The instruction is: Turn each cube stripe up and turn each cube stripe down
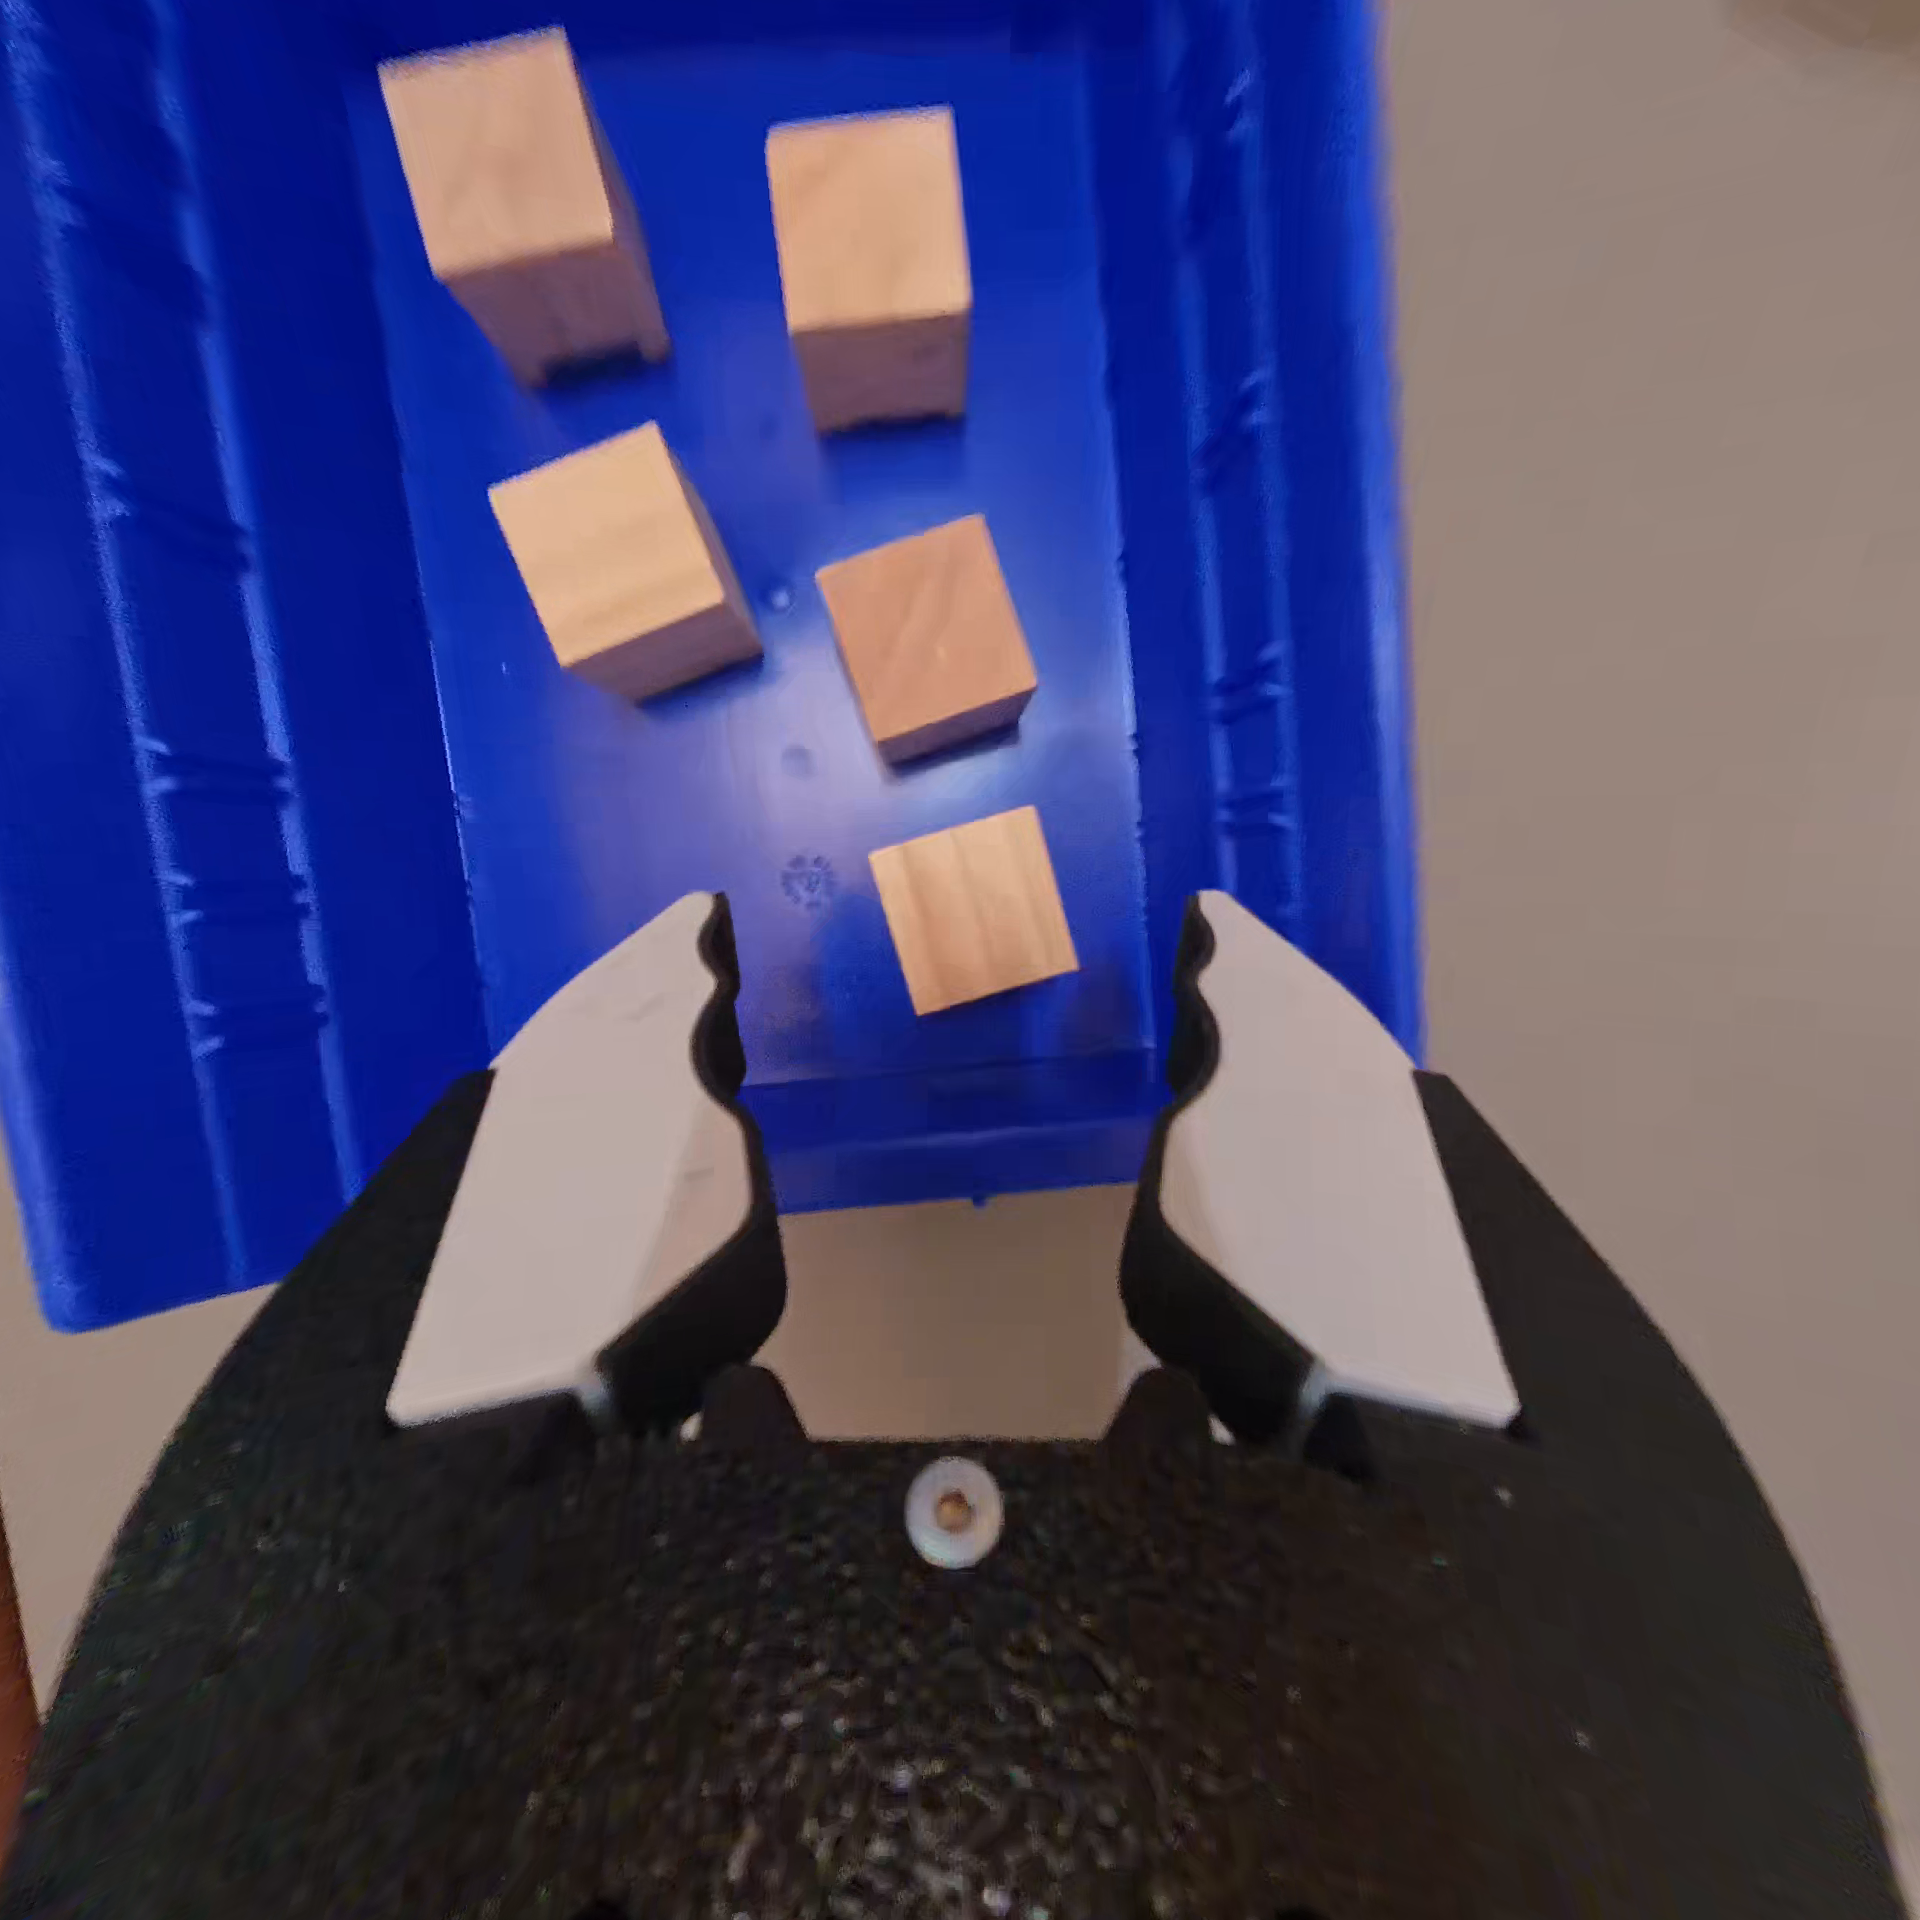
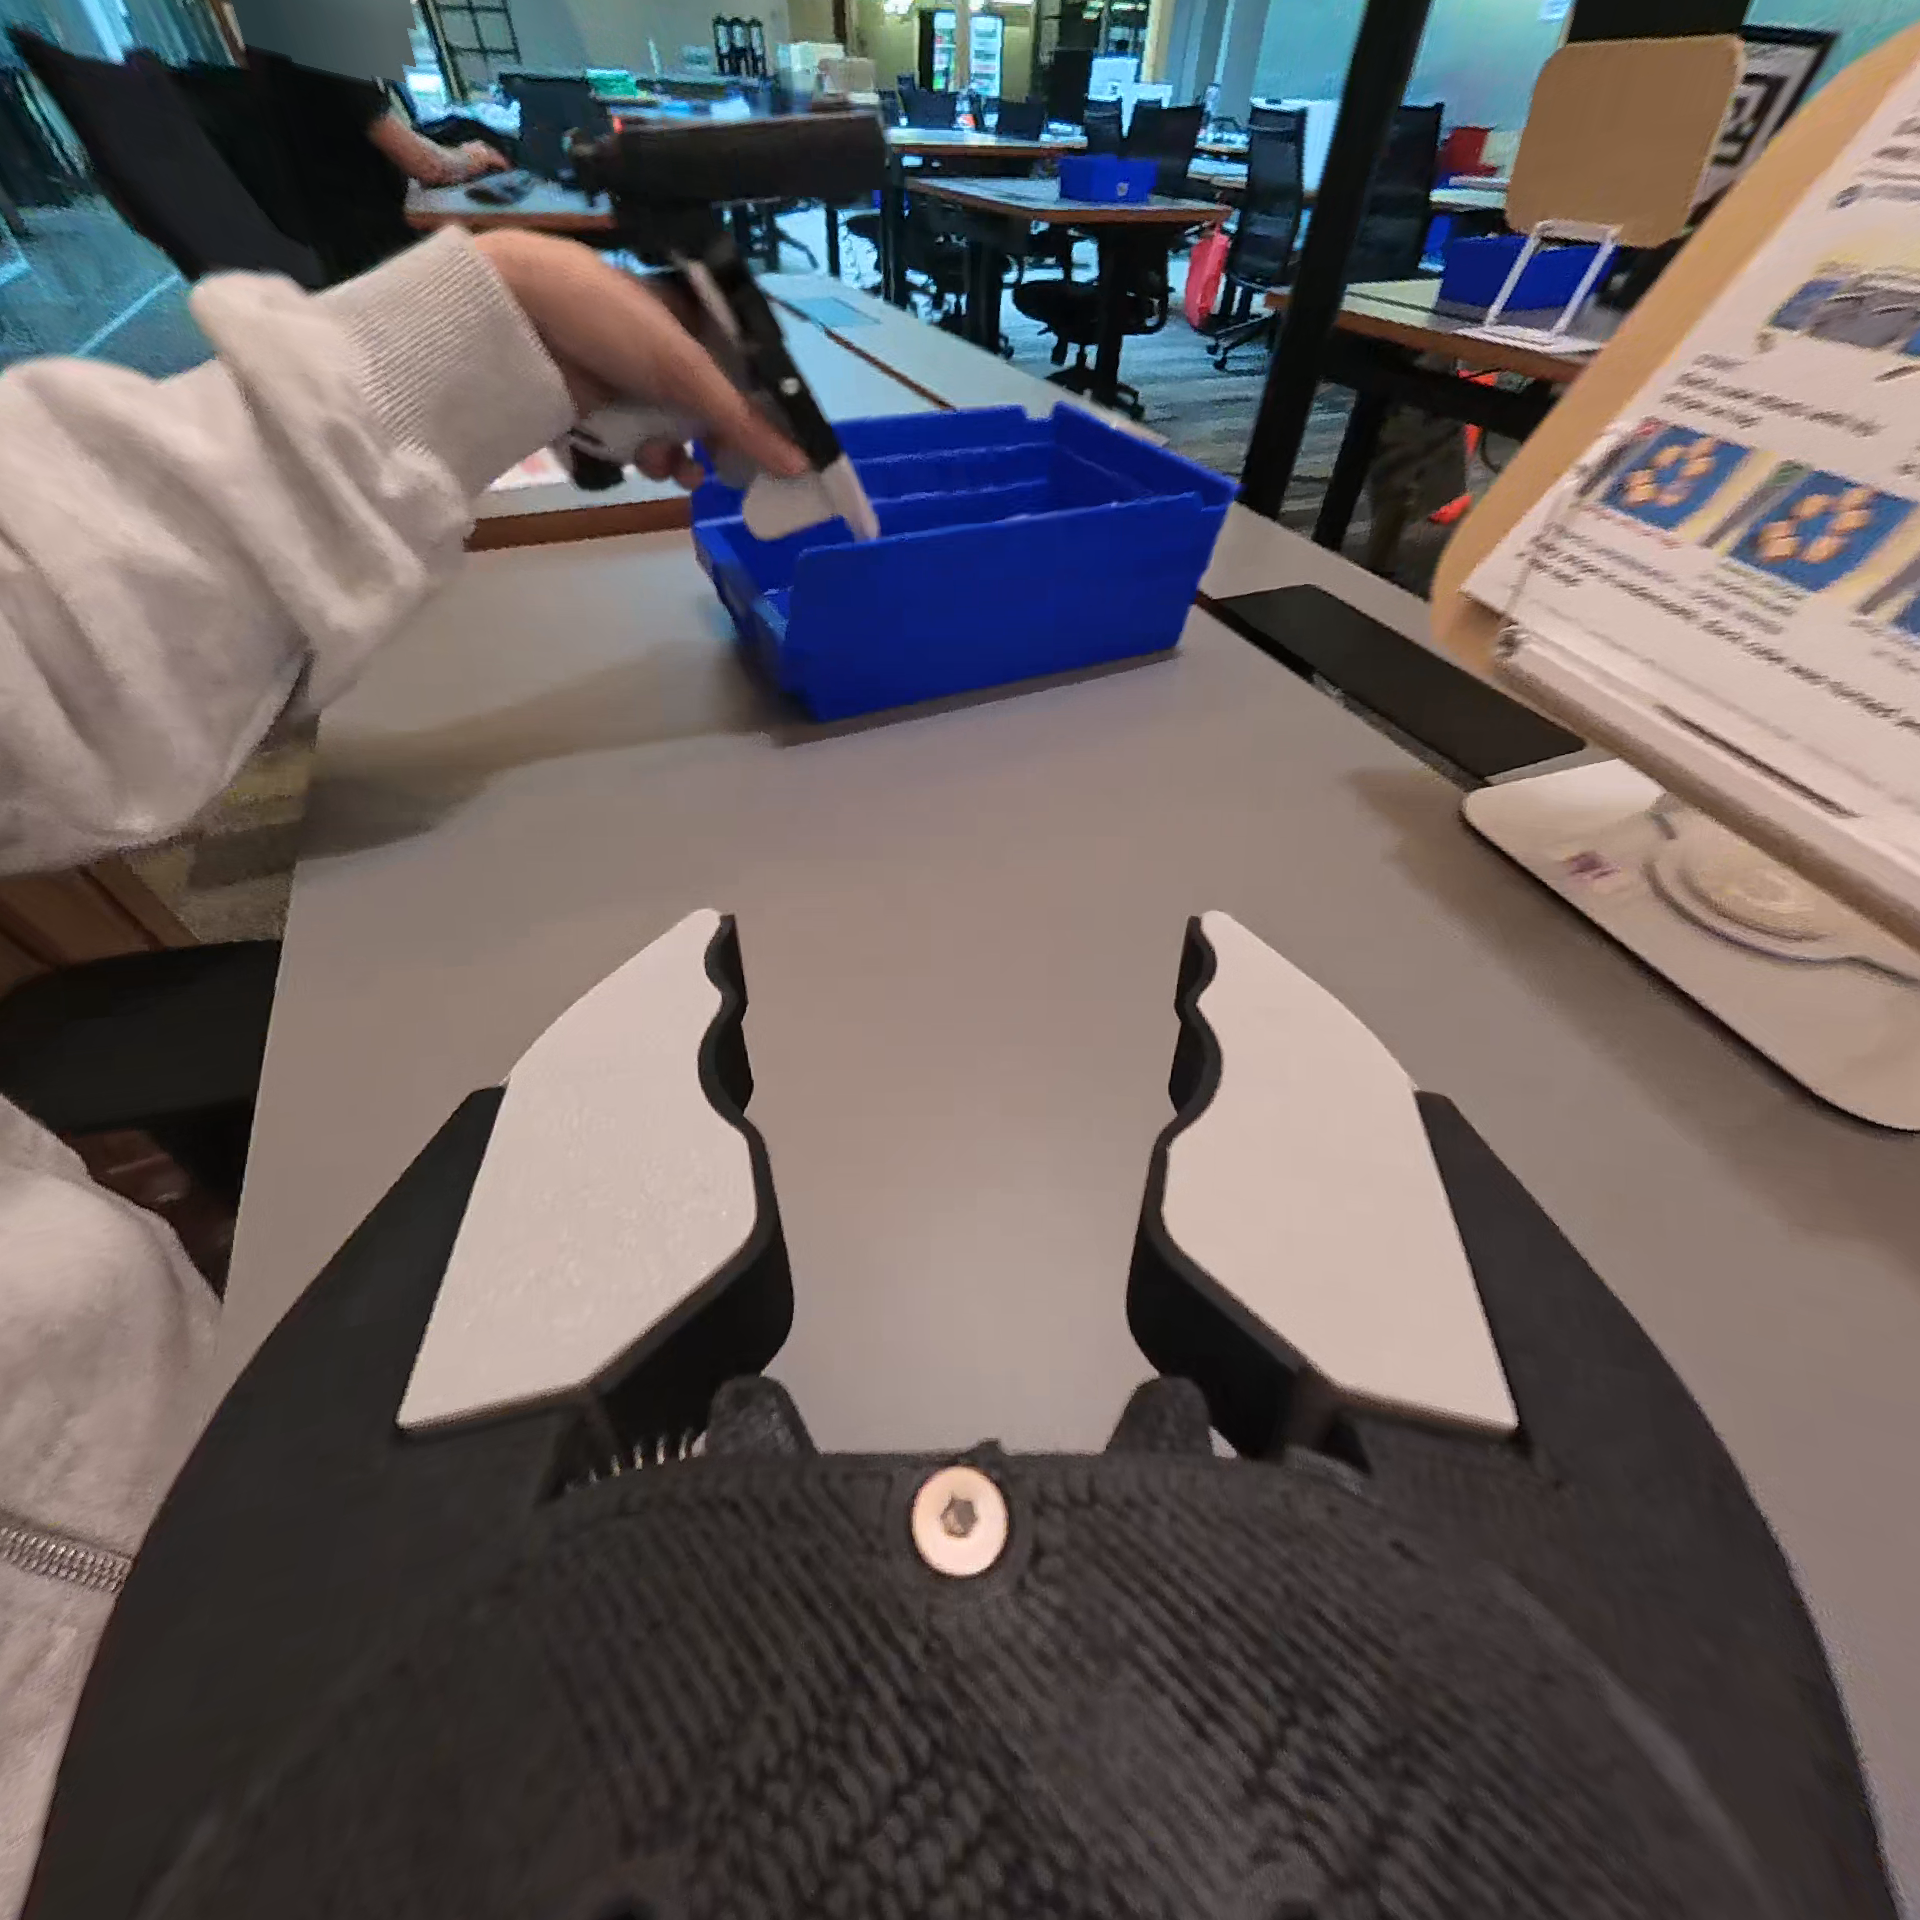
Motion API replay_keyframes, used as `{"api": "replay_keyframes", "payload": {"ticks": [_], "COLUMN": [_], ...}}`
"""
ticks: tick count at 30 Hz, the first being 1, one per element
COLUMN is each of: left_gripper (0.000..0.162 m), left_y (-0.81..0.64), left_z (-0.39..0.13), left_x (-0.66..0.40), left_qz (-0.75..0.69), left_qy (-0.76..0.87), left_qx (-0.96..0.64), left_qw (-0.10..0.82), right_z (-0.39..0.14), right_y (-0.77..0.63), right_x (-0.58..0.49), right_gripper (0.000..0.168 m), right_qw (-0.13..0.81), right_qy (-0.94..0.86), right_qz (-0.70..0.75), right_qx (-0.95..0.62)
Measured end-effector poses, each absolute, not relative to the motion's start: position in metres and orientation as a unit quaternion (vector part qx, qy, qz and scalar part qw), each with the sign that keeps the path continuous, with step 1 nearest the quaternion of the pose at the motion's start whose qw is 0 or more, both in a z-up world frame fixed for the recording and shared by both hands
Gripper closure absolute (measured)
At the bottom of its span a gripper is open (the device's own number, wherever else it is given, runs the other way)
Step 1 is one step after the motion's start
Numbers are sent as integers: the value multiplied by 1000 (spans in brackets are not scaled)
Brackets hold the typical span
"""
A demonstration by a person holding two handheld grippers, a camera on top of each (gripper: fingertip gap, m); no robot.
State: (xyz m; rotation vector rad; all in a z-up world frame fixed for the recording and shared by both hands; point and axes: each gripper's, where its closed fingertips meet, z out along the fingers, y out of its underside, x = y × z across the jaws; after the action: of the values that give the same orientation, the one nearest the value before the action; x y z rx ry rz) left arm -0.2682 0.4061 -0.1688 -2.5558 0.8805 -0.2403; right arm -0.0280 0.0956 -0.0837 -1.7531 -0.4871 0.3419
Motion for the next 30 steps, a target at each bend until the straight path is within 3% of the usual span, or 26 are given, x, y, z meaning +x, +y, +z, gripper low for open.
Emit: {"api": "replay_keyframes", "payload": {"ticks": [1,9,11,13,20,25,30], "left_gripper": [82,83,92,114,116,117,117], "left_y": [409,400,402,404,407,411,347], "left_z": [-178,-222,-224,-224,-221,-131,-4], "left_x": [-270,-264,-264,-263,-264,-250,-184], "left_qz": [-78,-68,-52,-45,-43,-147,-434], "left_qy": [308,289,285,282,296,272,319], "left_qx": [-928,-949,-951,-952,-946,-910,-766], "left_qw": [195,104,106,110,122,277,351], "right_z": [-90,-110,-113,-115,-116,-108,-78], "right_y": [96,92,91,91,90,89,97], "right_x": [-35,-62,-62,-61,-58,-49,-38], "right_gripper": [87,85,86,86,86,85,84], "right_qw": [596,594,593,592,602,619,653], "right_qy": [-218,-227,-224,-225,-223,-230,-251], "right_qz": [145,173,174,173,162,134,86], "right_qx": [-759,-753,-754,-754,-750,-739,-710]}}
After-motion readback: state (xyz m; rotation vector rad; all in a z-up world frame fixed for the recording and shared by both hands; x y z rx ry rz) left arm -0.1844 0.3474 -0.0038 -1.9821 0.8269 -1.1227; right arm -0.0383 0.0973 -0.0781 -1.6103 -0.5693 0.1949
